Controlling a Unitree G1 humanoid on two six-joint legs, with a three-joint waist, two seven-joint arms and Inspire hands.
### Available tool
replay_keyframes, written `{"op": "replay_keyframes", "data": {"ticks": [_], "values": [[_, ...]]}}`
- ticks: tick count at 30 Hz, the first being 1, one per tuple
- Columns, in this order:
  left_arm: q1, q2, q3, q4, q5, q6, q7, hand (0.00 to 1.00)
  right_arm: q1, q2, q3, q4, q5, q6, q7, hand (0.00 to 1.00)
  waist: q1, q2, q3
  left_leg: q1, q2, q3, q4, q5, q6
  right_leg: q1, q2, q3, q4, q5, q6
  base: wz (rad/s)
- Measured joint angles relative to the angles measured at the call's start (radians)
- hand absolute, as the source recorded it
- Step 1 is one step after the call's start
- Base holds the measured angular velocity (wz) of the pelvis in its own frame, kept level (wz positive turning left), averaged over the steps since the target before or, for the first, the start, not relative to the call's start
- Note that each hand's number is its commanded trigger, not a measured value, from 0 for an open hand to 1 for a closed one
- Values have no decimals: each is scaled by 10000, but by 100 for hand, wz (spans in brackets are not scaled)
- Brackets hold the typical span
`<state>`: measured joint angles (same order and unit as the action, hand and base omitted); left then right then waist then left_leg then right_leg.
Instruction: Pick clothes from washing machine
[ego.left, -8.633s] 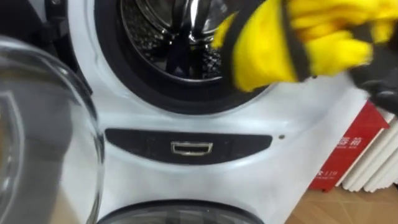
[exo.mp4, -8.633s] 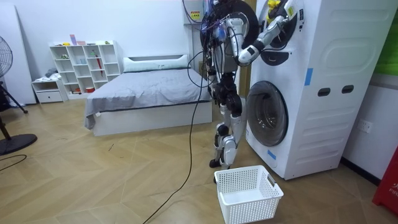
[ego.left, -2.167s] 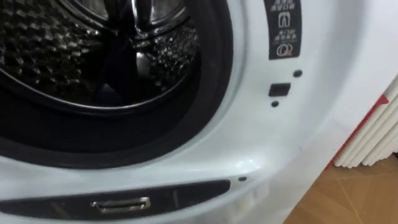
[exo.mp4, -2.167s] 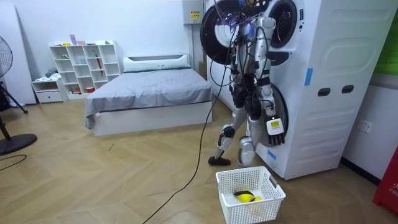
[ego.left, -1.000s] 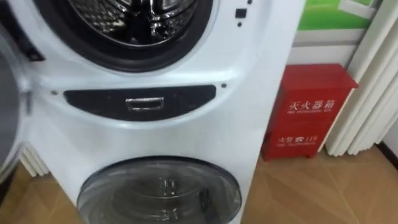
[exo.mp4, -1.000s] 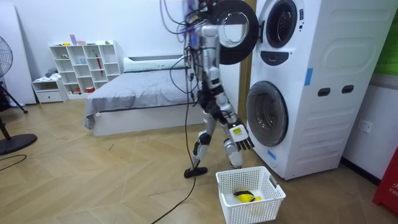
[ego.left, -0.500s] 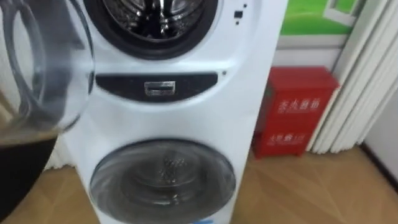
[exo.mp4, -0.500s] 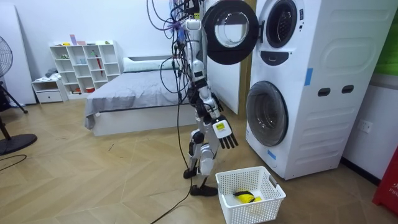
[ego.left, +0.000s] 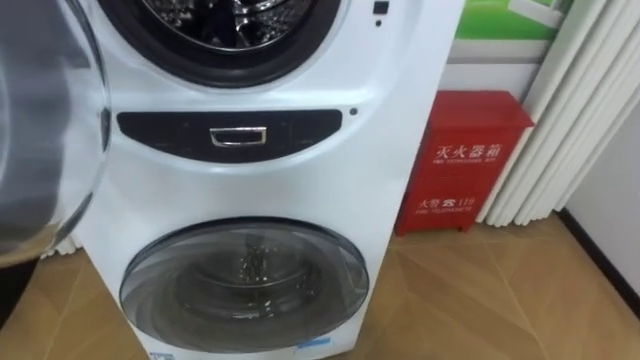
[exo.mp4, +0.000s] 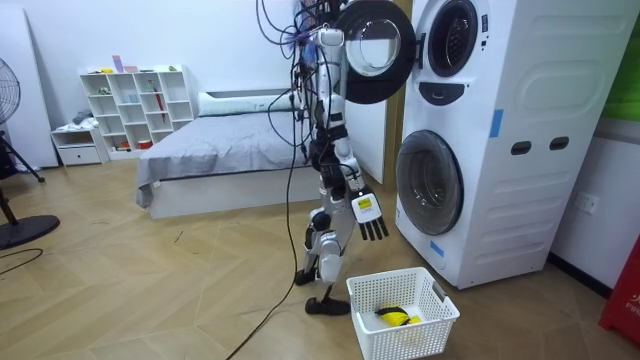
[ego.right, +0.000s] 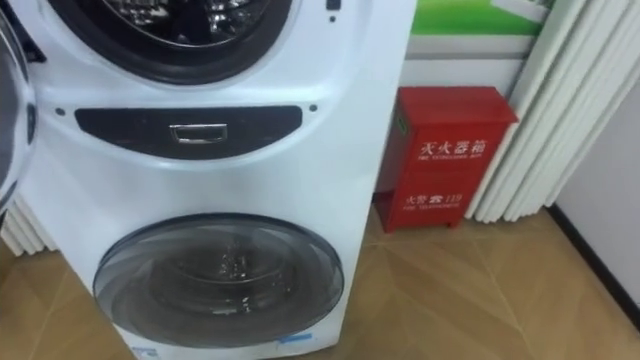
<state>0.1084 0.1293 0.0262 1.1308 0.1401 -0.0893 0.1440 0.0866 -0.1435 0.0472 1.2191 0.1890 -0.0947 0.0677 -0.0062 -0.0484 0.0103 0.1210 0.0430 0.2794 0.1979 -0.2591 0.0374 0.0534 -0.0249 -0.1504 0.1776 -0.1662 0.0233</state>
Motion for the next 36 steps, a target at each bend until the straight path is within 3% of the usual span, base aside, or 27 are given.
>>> {"op": "replay_keyframes", "data": {"ticks": [4,11,13,14,15,17,19,22,25,33,36], "values": [[284,-9,222,7,-700,-7,39,0,26,-47,-36,-3,68,37,-10,0,80,18,10,15,-23,-502,-48,0,-4,183,28,-91,-131,12,-20,5],[361,67,2234,-223,-2418,-60,994,0,3,-120,-967,-7,92,-52,-138,0,257,200,-22,158,-55,-827,-157,10,-31,375,41,-134,-318,12,-19,6],[372,79,3024,-945,-2719,-77,1495,0,80,-133,-1501,-29,-31,-127,-209,0,335,274,-46,154,-62,-909,-177,11,-31,370,46,-140,-328,12,-20,5],[374,126,3235,-1414,-3050,-300,1901,0,134,-177,-1683,-51,-37,-171,-293,0,395,332,-59,152,-64,-915,-179,11,-32,381,45,-145,-334,12,-19,4],[374,222,3262,-1726,-3304,-536,2240,0,137,-254,-1717,-55,-43,-171,-347,0,423,407,-78,163,-74,-922,-180,11,-32,450,33,-160,-339,12,-19,3],[378,306,3491,-2387,-3519,-618,2567,0,192,-280,-1869,-203,-79,-170,-348,0,430,519,-83,175,-93,-966,-178,11,-33,504,17,-190,-379,12,-19,3],[420,350,3656,-3915,-3827,-702,3131,0,357,-275,-2063,-396,-69,-172,-372,0,440,527,-88,141,-190,-1226,-181,14,-37,532,1,-266,-406,12,-19,13],[334,595,3701,-4750,-3853,-979,3612,0,363,-264,-2272,-419,-56,-175,-462,0,485,585,-120,140,-193,-1296,-180,18,-43,542,-11,-300,-394,11,-19,5],[333,629,4175,-6461,-3839,-1123,4239,0,570,-259,-2672,-605,-281,-198,-512,0,501,594,-125,137,-220,-1426,-182,18,-44,524,-34,-381,-368,11,-17,7],[325,1205,4450,-9645,-3811,-1166,5213,0,979,-205,-2651,-674,-431,-195,-533,0,855,634,-103,68,-218,-1514,-206,21,-50,477,-33,-326,-270,10,-15,-1],[530,1237,4506,-10227,-3463,-1143,5303,0,1072,-189,-2643,-675,-398,-188,-368,0,933,654,-90,113,-236,-1605,-260,21,-50,519,-40,-384,-267,17,-5,7]]}}
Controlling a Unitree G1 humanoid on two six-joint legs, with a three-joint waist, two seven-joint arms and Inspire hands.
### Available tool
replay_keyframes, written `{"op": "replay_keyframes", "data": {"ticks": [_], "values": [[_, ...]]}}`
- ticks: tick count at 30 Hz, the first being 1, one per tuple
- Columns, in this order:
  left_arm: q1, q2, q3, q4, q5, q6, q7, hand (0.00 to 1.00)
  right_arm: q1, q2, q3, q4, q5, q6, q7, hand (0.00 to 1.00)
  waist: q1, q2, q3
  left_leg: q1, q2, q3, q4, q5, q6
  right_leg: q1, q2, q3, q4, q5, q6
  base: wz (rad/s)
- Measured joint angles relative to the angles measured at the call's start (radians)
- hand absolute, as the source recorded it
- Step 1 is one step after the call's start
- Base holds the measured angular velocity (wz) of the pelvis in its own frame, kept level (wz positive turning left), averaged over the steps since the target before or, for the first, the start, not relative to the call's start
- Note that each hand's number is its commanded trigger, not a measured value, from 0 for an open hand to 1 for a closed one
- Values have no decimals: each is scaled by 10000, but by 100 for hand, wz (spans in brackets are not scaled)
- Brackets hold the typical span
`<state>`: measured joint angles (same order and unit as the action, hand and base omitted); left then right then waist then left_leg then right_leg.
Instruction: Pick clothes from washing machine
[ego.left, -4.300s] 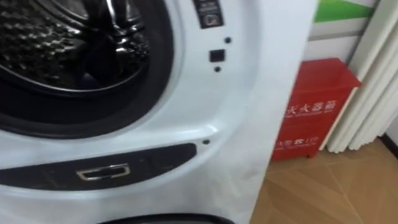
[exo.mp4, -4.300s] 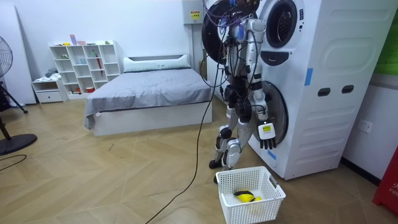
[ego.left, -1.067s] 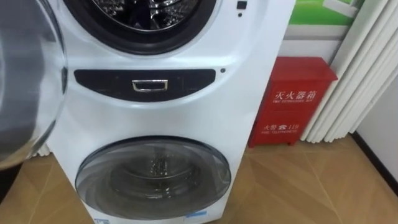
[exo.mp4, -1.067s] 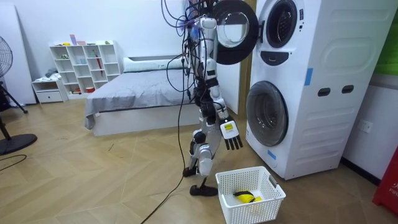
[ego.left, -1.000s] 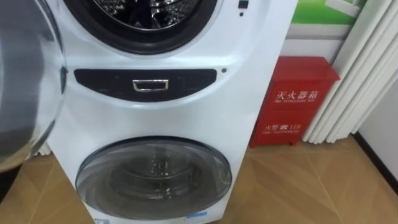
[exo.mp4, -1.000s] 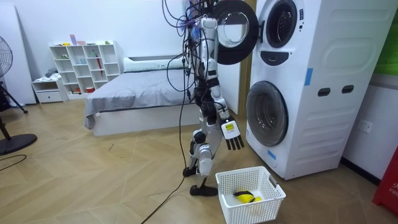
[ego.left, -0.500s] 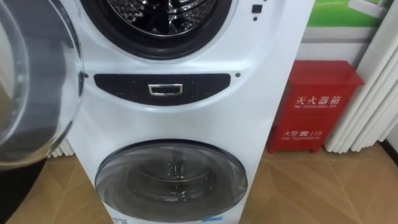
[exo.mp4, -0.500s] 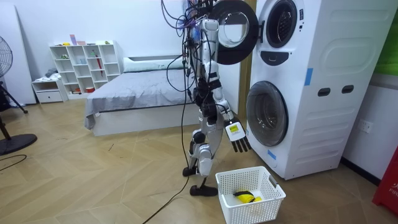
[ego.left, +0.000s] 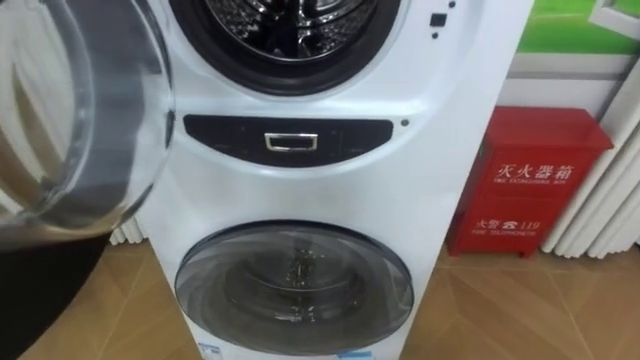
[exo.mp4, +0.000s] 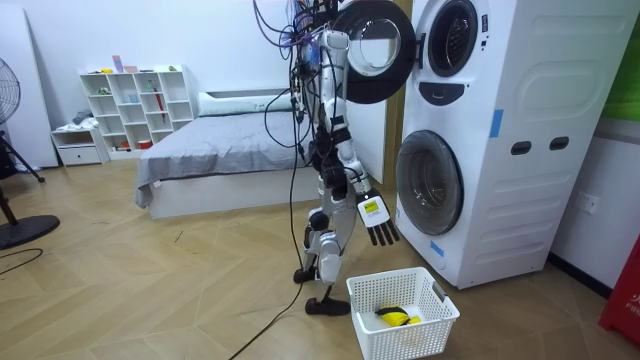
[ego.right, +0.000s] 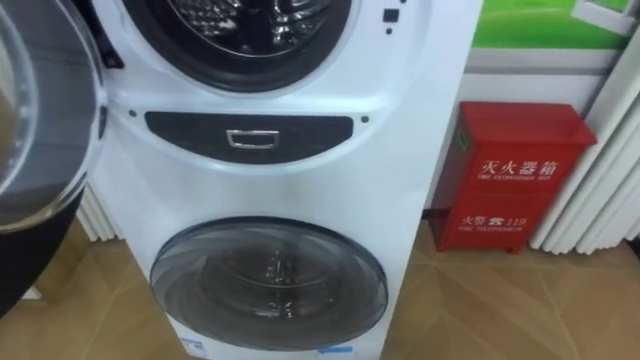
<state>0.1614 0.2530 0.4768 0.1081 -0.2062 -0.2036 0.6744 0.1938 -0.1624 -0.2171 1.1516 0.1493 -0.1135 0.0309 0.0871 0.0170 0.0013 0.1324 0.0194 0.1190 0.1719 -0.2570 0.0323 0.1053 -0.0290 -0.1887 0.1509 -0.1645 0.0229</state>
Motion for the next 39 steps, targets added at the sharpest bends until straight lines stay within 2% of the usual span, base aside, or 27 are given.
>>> {"op": "replay_keyframes", "data": {"ticks": [4,8,13,17,19,20,22,25,27,29,30,32,35,39], "values": [[259,-1,32,-963,1084,47,204,0,48,39,3,43,-11,18,105,0,6,-7,4,-105,-60,-392,64,0,0,30,-31,-167,-12,0,0,25],[354,-4,64,-2228,1980,142,483,0,-24,42,18,323,-17,16,157,0,33,-51,38,-151,-116,-727,231,1,1,208,-59,-115,-169,1,1,34],[698,-16,-415,-3775,2203,229,574,0,-330,109,494,598,17,25,263,0,29,-105,79,-340,-118,-977,359,28,-38,222,-57,-172,-169,1,1,19],[735,-232,-1695,-4710,2853,474,179,0,-392,236,1126,575,-21,58,404,0,-8,-189,133,-599,-154,-1254,465,112,-76,177,-54,-122,-171,12,-17,21],[718,-302,-3069,-5324,2830,490,-228,0,-606,235,1653,662,-2,54,488,0,-34,-218,155,-783,-157,-1306,597,160,-92,68,-48,-86,-162,57,-68,10],[674,-315,-3339,-5523,2813,492,-358,0,-714,236,1790,714,-1,47,534,0,-118,-217,156,-824,-156,-1301,597,195,-101,28,-46,-75,-164,81,-81,-6],[172,-366,-3858,-6003,2790,544,-765,0,-1256,235,2193,779,17,22,695,0,-601,-179,175,-937,-176,-1301,490,341,-117,-137,-51,-65,-168,163,-90,-6],[-34,-505,-4657,-6009,2814,536,-1333,0,-1362,246,2514,731,40,16,777,0,-950,-204,161,-847,-206,-1244,303,470,-114,-194,-69,23,-166,168,-88,-9],[-166,-653,-5609,-5988,2335,478,-2143,0,-1597,283,2688,1075,113,12,813,0,-1377,-216,155,-693,-207,-1125,136,521,-112,-195,-79,110,-158,162,-87,-20],[-267,-657,-6327,-5986,1890,421,-2868,0,-1769,298,2737,1290,120,12,801,0,-1616,-245,135,-681,-175,-903,94,521,-112,-222,-59,295,-156,157,-87,-29],[-352,-630,-6782,-5946,1585,423,-3381,0,-1810,343,2742,1306,170,11,783,0,-1751,-296,153,-667,-162,-802,96,521,-112,-237,-47,399,-154,156,-89,-23],[-558,-639,-7306,-5709,1198,432,-3993,0,-1813,391,2769,1305,349,11,784,0,-1933,-412,189,-623,-142,-627,100,521,-112,-249,-37,518,-148,155,-92,-27],[-683,-646,-7837,-5503,802,517,-4751,0,-1809,390,2854,1303,579,11,785,0,-2006,-548,159,-531,-109,-321,93,520,-113,-322,-18,798,-115,156,-93,-36],[-812,-719,-8204,-4784,911,529,-5315,0,-1814,389,2938,1134,446,21,741,0,-2032,-526,137,-486,-107,-214,98,519,-113,-371,-22,802,-89,156,-93,-15]]}}
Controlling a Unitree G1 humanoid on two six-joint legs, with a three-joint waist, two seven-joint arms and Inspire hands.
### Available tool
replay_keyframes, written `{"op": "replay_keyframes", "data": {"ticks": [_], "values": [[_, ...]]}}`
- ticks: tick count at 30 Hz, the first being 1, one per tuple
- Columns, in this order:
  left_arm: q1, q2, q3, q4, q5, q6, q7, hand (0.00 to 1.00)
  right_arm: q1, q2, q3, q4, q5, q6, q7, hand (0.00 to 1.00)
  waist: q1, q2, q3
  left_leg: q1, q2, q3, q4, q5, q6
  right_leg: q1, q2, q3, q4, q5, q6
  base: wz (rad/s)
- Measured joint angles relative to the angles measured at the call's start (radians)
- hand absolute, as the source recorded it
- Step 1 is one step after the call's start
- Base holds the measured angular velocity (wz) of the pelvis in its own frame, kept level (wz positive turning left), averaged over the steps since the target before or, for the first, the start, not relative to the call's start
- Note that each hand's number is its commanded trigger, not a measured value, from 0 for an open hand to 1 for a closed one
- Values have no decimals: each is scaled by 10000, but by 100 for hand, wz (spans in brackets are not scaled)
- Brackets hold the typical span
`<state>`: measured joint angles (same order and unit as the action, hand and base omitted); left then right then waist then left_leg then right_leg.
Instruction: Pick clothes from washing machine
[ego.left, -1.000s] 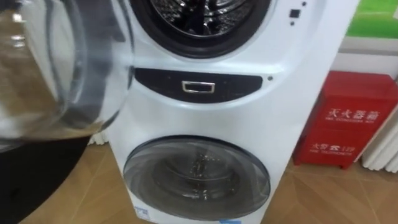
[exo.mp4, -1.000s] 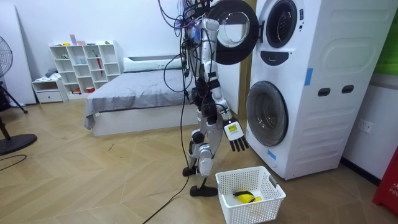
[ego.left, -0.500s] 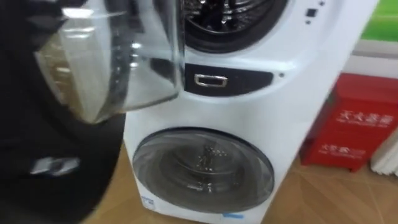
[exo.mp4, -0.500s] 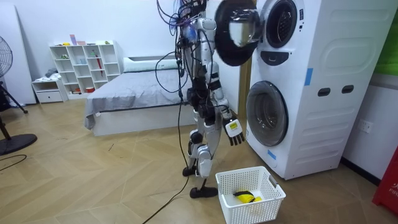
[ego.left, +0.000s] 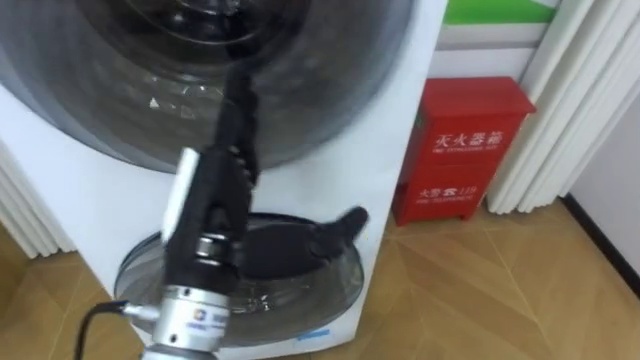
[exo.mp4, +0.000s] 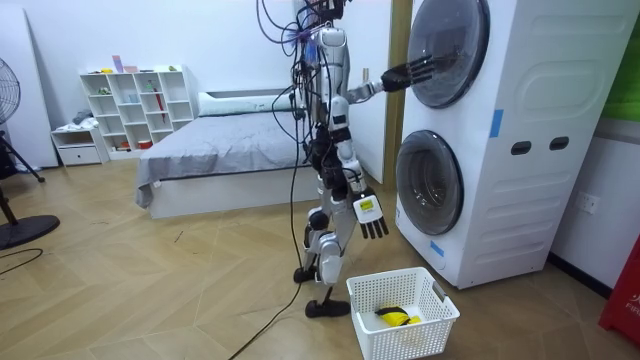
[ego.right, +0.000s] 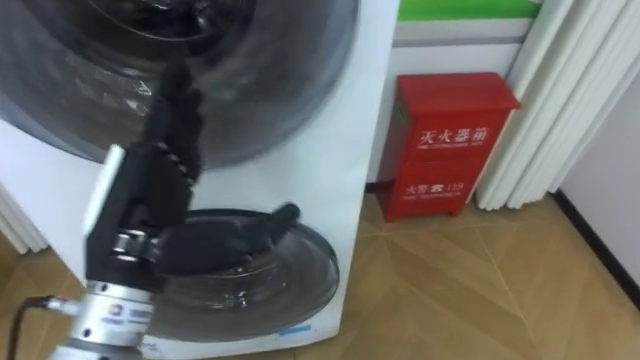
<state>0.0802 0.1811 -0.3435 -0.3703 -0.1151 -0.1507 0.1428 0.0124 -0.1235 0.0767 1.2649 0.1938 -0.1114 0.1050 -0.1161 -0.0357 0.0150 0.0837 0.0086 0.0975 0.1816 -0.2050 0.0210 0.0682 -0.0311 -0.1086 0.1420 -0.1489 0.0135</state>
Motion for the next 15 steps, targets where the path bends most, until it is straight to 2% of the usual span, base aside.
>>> {"op": "replay_keyframes", "data": {"ticks": [5,6,8,10,13,15], "values": [[2,-25,-135,1306,104,53,-89,0,-38,-3,-1,-229,-32,-5,-80,0,-103,50,-14,101,18,86,-34,0,0,53,15,23,-8,0,0,-3],[2,-20,-136,1556,218,165,-90,0,-36,-2,0,-230,-29,-5,-81,0,-110,52,-13,106,24,86,-55,0,0,45,23,25,-8,0,0,0],[7,-19,-153,1719,423,310,-91,0,0,-3,8,-232,-27,16,-74,0,-115,53,-11,105,37,87,-141,0,0,-6,41,24,-11,0,0,0],[20,-6,-151,1987,488,308,-113,0,75,-9,69,-263,-15,38,-35,0,-93,39,-8,145,41,104,-186,0,0,9,44,20,0,0,0,0],[51,-12,-133,3496,906,204,-175,0,208,-28,89,-252,1,43,83,0,49,27,-4,317,40,194,-234,0,0,113,50,60,-4,-1,1,-10],[334,63,-55,5406,1105,150,-178,0,390,-28,83,-275,150,85,107,0,238,10,-19,390,40,323,-238,0,0,152,63,117,-44,-1,0,-18]]}}
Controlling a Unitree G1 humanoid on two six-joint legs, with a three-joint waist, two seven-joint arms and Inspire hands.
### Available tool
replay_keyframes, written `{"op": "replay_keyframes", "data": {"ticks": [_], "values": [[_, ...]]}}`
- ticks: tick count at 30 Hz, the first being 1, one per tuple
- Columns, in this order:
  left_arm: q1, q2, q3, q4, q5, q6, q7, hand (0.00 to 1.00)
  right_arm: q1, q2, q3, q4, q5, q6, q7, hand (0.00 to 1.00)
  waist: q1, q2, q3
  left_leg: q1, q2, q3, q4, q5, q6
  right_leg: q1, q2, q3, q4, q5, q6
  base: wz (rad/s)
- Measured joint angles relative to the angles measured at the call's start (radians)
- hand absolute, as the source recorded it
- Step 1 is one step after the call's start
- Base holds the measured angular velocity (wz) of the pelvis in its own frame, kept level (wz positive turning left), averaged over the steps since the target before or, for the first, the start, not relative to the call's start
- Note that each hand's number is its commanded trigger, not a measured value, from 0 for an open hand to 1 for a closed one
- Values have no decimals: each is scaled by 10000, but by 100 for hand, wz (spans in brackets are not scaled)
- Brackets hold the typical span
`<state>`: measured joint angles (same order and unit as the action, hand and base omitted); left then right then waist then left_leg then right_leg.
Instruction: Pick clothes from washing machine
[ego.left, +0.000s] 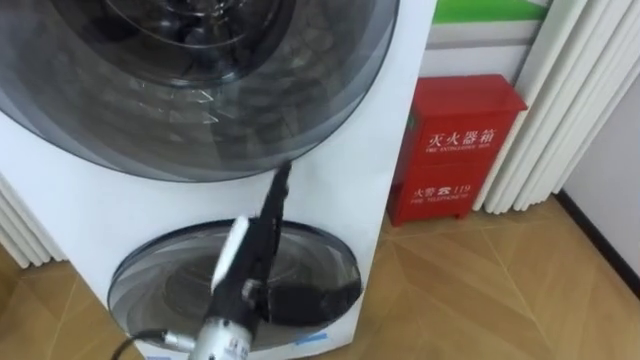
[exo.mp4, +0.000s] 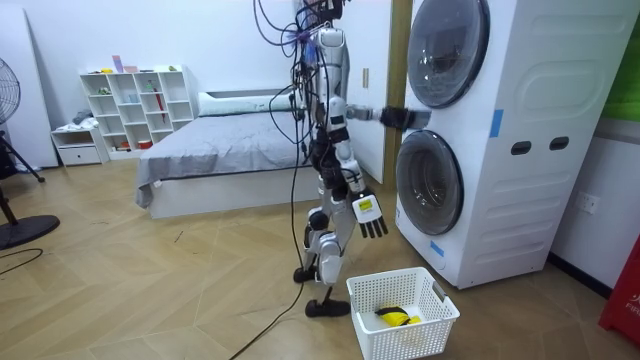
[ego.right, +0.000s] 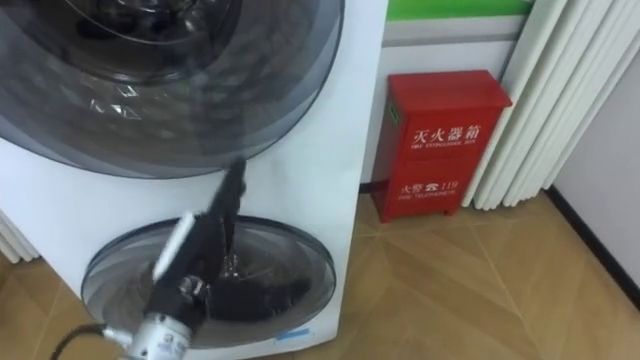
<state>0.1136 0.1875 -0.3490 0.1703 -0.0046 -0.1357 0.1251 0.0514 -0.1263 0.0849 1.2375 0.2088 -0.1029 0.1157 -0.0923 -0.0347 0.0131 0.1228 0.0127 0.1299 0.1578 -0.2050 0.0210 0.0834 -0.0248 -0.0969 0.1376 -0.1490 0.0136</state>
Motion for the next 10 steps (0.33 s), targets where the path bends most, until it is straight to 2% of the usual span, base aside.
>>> {"op": "replay_keyframes", "data": {"ticks": [1,3,4,5,6,7,8,10], "values": [[125,1,46,618,7,-10,1,0,30,0,-26,-12,25,61,2,0,62,-4,0,32,4,21,-10,0,0,11,8,25,-4,0,-1,-24],[466,-5,462,3339,243,51,26,0,179,5,-116,-96,212,187,39,0,151,-35,-24,90,44,36,-73,-16,-25,12,60,53,-8,-14,-26,-13],[665,12,854,4575,392,95,52,0,290,13,-224,-236,250,246,76,0,182,-48,-30,90,95,46,-91,-81,-119,-7,118,46,-15,-14,-33,0],[809,30,1142,5176,381,93,63,0,307,20,-298,-258,264,292,96,0,197,-56,-36,106,118,63,-103,-105,-147,-6,145,41,-20,-10,-42,-3],[991,52,1802,6369,404,110,84,0,363,20,-374,-255,279,325,92,0,260,-80,-57,140,148,69,-110,-134,-171,-7,177,45,-23,3,-63,-4],[1014,76,2102,6916,421,140,129,0,416,22,-423,-257,279,329,88,0,292,-77,-62,162,168,74,-110,-160,-183,4,200,44,-27,11,-75,-5],[1090,162,2679,7790,434,175,252,0,534,23,-535,-264,359,366,96,0,466,7,-29,241,258,84,-135,-301,-181,11,292,46,-29,16,-85,-5],[1356,331,3623,9038,791,247,699,0,710,7,-727,-301,361,464,196,0,724,34,-116,334,314,112,-153,-383,-185,79,346,50,-10,28,-106,-6]]}}
